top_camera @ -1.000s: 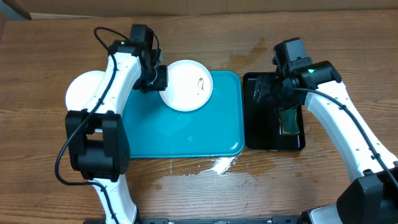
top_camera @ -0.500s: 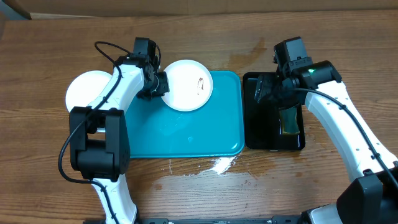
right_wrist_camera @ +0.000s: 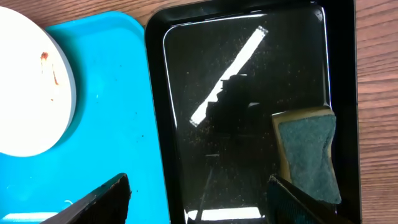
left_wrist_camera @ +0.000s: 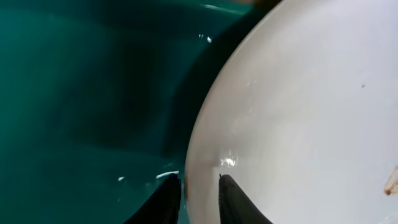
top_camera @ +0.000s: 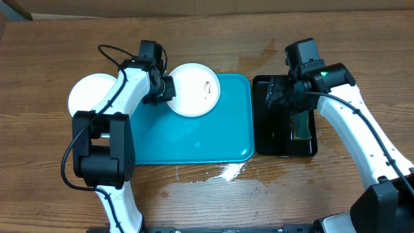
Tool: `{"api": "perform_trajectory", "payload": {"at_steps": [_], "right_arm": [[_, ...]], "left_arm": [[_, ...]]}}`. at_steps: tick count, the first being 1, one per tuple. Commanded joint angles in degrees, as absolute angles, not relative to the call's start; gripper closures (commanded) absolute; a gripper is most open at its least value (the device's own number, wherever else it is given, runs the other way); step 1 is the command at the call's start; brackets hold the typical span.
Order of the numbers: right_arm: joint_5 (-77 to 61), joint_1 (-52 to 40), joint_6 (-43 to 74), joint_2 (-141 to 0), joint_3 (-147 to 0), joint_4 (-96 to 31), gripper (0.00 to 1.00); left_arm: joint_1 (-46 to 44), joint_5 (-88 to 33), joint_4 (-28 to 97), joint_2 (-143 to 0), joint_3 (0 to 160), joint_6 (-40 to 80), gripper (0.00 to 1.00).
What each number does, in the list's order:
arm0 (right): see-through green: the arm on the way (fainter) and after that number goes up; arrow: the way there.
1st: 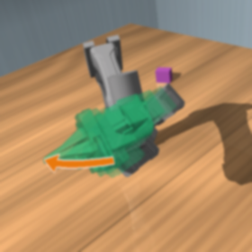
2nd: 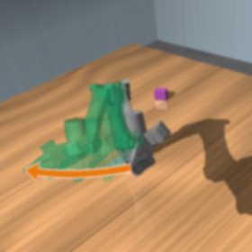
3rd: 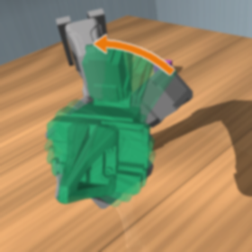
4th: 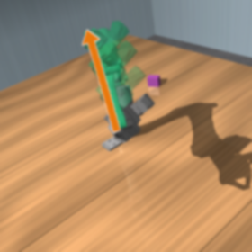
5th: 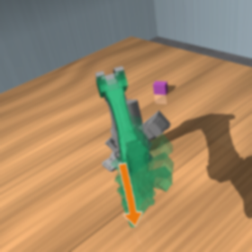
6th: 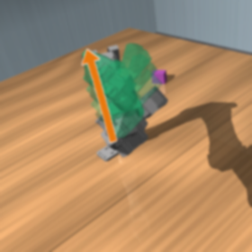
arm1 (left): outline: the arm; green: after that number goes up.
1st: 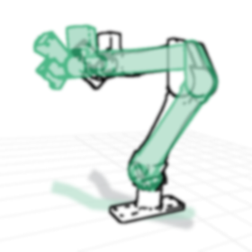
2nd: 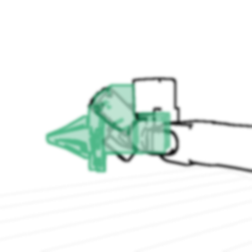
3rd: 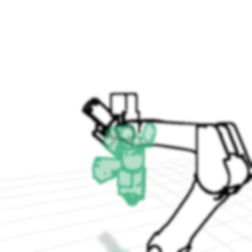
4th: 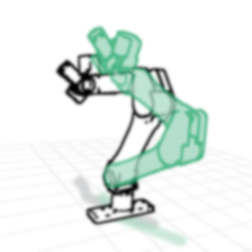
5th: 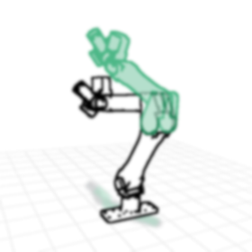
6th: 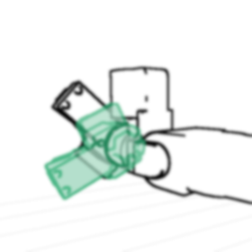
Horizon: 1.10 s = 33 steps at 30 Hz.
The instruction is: Clean dirty plates on tray and stack at the side
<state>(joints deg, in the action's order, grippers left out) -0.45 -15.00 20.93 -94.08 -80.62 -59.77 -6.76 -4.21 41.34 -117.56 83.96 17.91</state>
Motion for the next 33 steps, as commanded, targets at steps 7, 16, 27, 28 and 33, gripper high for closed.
{"api": "perform_trajectory", "payload": {"at_steps": [7,16,27,28,33], "right_arm": [[0.4,-14.8,20.7,-93.6,-81.0,-59.8,0.28],[0.4,-14.8,20.7,-93.6,-80.9,-61.6,0.25],[7.9,-14.8,24.6,-93.8,-74.6,-61.2,0.24],[9.3,-14.8,25.6,-93.8,-73.3,-60.4,0.24],[11.6,-14.8,26.0,-94.1,-66.4,-52.6,0.29]], "left_arm": [[-7.2,-5.0,37.3,-117.8,79.0,18.0,0.96],[-7.2,-8.6,52.6,-117.8,79.1,18.0,0.96],[-7.0,-18.8,56.6,-117.8,79.1,22.5,0.96],[-7.0,-19.6,56.3,-117.8,79.1,22.5,0.96],[-7.0,-19.5,55.8,-117.8,79.1,21.8,0.94]]}}
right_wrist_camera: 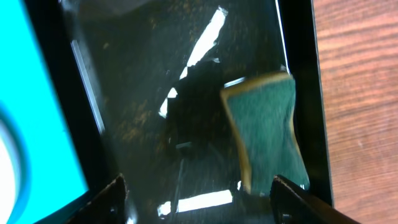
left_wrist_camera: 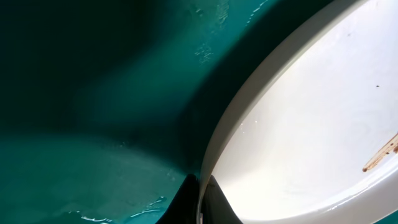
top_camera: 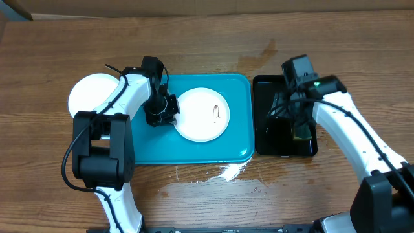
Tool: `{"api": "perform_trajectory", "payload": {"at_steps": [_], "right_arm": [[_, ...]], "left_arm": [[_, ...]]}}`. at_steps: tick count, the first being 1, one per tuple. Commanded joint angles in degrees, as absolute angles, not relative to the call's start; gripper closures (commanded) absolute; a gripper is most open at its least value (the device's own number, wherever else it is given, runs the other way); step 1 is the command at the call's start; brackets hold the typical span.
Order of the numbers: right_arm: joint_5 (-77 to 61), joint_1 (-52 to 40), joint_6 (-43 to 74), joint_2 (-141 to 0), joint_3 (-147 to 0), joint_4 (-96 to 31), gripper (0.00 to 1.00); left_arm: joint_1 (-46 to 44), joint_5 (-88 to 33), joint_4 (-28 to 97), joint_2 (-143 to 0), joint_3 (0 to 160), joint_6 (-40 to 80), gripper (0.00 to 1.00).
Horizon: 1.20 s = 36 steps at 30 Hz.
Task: Clean dirty plates on tray and stack at the side
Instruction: 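Rinse the sponge in the black tray with the right gripper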
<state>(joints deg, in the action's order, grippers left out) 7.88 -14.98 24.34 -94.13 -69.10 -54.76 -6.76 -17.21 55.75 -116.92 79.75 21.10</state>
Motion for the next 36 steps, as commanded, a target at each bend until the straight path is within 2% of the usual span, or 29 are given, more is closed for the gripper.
{"api": "perform_trajectory", "payload": {"at_steps": [1,4,7,17,22,27,29,32,35,36], "right_arm": [[12.4,-14.8,26.2,-94.1,-65.1,-51.2,0.31],[15.9,-14.8,28.6,-94.3,-61.3,-47.1,0.31],[17.1,-14.7,28.6,-94.3,-58.7,-43.7,0.31],[17.1,-14.7,28.6,-94.4,-54.5,-38.6,0.34],[17.1,-14.7,28.6,-94.4,-54.3,-38.3,0.48],[16.3,-14.7,28.6,-94.4,-54.3,-38.6,0.51],[16.8,-14.7,28.4,-94.4,-54.3,-38.3,0.5],[19.0,-14.5,25.1,-94.4,-54.3,-36.4,0.41],[19.0,-13.6,24.0,-94.4,-54.3,-36.1,0.4],[19.0,-13.2,24.0,-94.4,-54.3,-36.4,0.4]], "left_arm": [[-7.0,-19.5,56.1,-117.8,79.1,21.8,0.91],[-7.0,-19.3,57.0,-117.8,79.1,21.8,0.72],[-7.1,-19.0,57.2,-117.8,79.0,21.1,0.68],[-7.1,-18.9,57.2,-117.8,79.0,20.5,0.65],[-7.1,-18.9,57.5,-117.8,79.0,20.5,0.61],[-7.1,-18.9,57.9,-117.8,79.0,20.5,0.59],[-7.1,-18.9,57.9,-117.8,79.0,20.5,0.6],[-7.1,-18.9,57.9,-117.8,79.0,20.5,0.58],[-7.1,-18.9,57.9,-117.8,79.0,20.5,0.51],[-7.1,-18.9,58.0,-117.8,79.0,20.5,0.46]]}}
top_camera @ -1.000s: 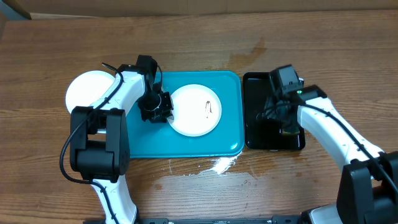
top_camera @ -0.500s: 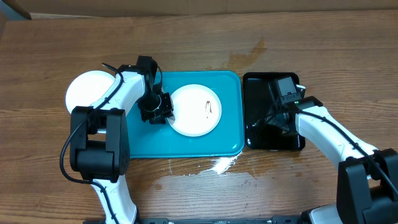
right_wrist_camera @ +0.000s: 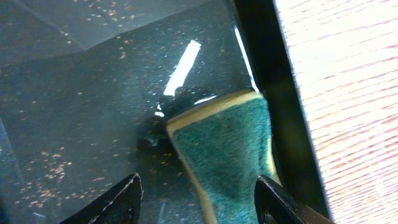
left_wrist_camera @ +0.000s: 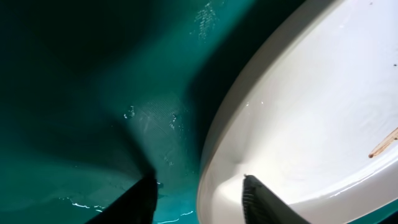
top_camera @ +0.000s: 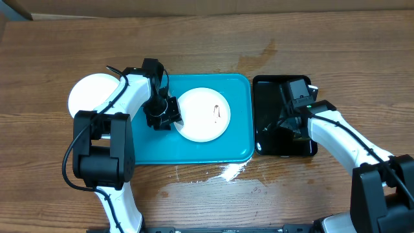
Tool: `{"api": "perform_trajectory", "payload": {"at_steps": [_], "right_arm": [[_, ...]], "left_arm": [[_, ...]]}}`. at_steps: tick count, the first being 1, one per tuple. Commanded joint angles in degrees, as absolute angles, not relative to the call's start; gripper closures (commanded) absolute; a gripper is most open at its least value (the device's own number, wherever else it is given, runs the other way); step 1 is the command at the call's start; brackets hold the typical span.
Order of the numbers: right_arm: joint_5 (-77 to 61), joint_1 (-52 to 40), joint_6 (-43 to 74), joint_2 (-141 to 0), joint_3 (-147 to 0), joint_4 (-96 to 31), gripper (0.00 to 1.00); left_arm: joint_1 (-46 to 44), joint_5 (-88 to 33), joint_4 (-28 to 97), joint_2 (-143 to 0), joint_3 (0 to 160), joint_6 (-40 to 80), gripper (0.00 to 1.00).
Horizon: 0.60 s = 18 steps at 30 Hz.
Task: Clean dirty plates on tray and stack at the side
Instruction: 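Rinse the sponge in the black tray with the right gripper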
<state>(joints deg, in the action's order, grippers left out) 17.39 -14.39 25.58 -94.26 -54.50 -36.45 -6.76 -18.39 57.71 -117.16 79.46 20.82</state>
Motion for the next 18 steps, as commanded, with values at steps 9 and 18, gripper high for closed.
{"api": "perform_trajectory", "payload": {"at_steps": [9,18], "right_arm": [[12.4,-12.1,24.0,-94.4,-51.7,-34.1,0.54],[-1.2,-12.2,23.9,-94.4,-51.7,-33.6,0.62]], "left_arm": [[-7.1,-18.9,58.7,-117.8,79.0,20.5,0.24],[-7.1,-18.9,58.7,-117.8,79.0,20.5,0.24]]}}
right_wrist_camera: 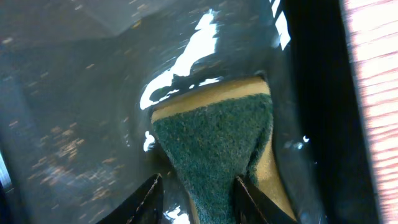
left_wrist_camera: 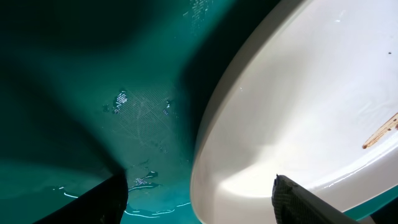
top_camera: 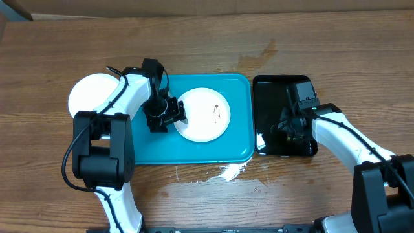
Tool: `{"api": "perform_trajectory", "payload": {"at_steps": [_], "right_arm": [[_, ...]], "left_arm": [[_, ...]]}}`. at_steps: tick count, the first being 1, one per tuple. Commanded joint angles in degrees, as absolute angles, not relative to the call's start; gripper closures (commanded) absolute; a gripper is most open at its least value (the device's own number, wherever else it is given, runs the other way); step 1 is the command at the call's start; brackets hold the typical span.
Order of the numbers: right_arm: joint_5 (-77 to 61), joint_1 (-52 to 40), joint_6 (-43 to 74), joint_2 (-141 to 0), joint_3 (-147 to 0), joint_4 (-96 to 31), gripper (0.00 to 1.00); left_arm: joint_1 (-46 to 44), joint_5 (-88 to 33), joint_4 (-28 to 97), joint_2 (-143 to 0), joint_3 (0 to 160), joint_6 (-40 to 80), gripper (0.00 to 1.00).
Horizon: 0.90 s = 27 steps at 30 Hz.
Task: Clean dirty plates on tray and stack at the side
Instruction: 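Rinse the sponge in the black tray with the right gripper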
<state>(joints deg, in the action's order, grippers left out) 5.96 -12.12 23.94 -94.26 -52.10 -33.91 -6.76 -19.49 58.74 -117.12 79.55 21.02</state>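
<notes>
A white plate [top_camera: 202, 114] with a brown smear [top_camera: 217, 111] lies in the middle of the teal tray [top_camera: 194, 147]. My left gripper [top_camera: 169, 115] is open at the plate's left rim. In the left wrist view its fingers stand wide apart on either side of the rim [left_wrist_camera: 211, 143], not touching it. A clean white plate [top_camera: 89, 94] sits on the table left of the tray. My right gripper [right_wrist_camera: 198, 183] is shut on the green-and-yellow sponge [right_wrist_camera: 211, 134], which is pinched narrow between the fingers and rests in the wet black tray [right_wrist_camera: 74, 93].
The black tray [top_camera: 272, 97] stands right of the teal tray, almost touching it. A water puddle [top_camera: 226, 171] lies on the wooden table before the teal tray. The tray's surface [left_wrist_camera: 93, 74] is wet. My right arm hides the sponge in the overhead view.
My left gripper's jaws have spread wider off the plate's rim. My right gripper has closed from straddling the sponge to pinching it. The plate has not moved.
First my left gripper held the smeared plate by its rim at the tray's far edge, with the right gripper open above the black tray. Then the plate was at the tray's middle, still gripped. Then the left gripper had opened and the right straddled the sponge, now pinched.
</notes>
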Motion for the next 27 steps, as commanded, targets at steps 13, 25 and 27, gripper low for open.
{"api": "perform_trajectory", "payload": {"at_steps": [13,25,27], "right_arm": [[-3.1,-12.2,17.5,-93.1,-60.3,-41.0,0.41],[6.1,-12.2,15.8,-93.7,-58.2,-39.9,0.31],[6.0,-12.3,15.8,-93.7,-56.7,-37.6,0.3]], "left_arm": [[-7.1,-18.9,58.4,-117.8,79.0,20.5,0.18],[-7.0,-18.9,58.2,-117.8,79.0,20.6,0.18],[-7.0,-18.9,58.2,-117.8,79.0,20.5,0.18]]}}
